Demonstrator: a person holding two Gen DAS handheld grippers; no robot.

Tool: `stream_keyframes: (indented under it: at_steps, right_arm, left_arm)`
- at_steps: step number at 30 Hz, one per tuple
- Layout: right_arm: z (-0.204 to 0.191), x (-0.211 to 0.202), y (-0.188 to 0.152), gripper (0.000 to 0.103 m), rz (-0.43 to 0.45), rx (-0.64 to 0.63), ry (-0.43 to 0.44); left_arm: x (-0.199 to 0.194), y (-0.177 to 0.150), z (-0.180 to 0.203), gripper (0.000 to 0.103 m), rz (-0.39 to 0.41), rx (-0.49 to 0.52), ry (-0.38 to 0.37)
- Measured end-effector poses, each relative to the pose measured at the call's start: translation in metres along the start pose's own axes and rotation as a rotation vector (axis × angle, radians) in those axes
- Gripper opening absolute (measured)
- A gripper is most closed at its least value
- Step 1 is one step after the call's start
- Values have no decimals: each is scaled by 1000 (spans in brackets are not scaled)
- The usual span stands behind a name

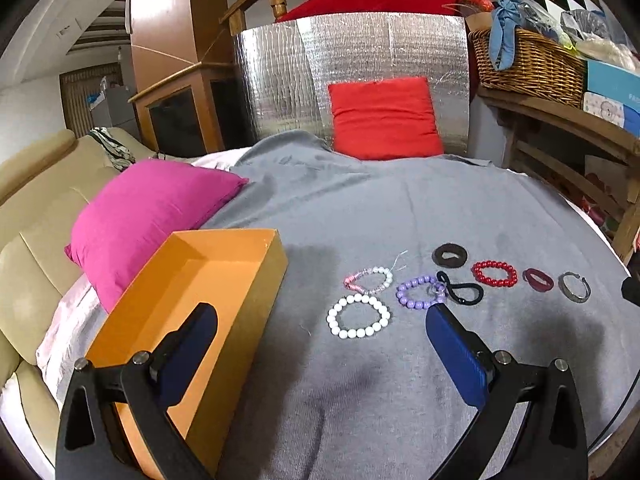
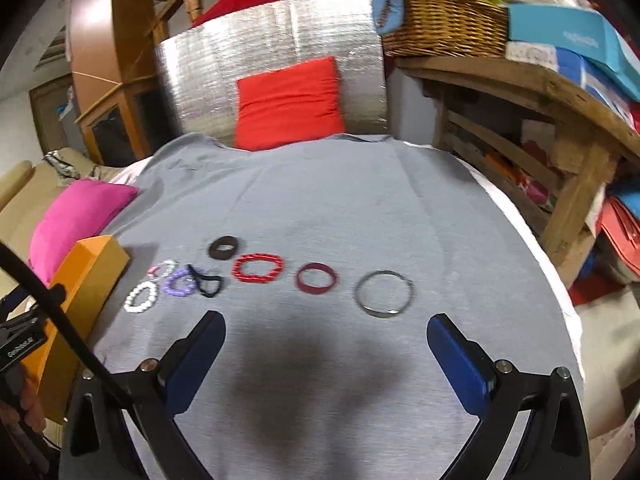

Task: Organize jewelry
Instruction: 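Move the left tool to the white pearl bracelet while the right tool moves to the silver bangle, then close the left tool on the white pearl bracelet while the right tool closes on the silver bangle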

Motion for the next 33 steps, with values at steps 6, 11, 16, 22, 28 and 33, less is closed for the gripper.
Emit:
stream_keyframes:
  at_steps: [6, 11, 16, 22, 28, 33]
  right_arm:
    - [11, 7, 0, 99, -32, 50, 13]
    - [5, 8, -1, 99, -33, 36, 6]
    - [12, 12, -2, 99, -49, 67, 7]
    - [28, 40, 0, 96, -123, 138, -7]
    - [49, 83, 2, 91, -206, 209, -34]
    - [56, 111, -1, 88, -248, 223, -60]
  left_arm:
    - [15, -5, 1, 103, -46, 7, -22]
    - [28, -8, -3, 103, -84, 3, -17]
    - [36, -8, -1, 103, -89, 19, -3]
    - [77, -14, 13, 103, -210, 29, -46]
    - [121, -10, 19, 103, -297, 6, -30]
    - [149, -7, 15, 103, -336, -18, -21]
Point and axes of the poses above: each gripper's, at about its wrist camera, not at the fingertips, and x roughly the way its jaws point, z to its right, y to its top, the point moved 6 cm from there along x, roughly the way its jaws point, and after that the axes turned 8 degrees about -z, right-handed, at the moved point
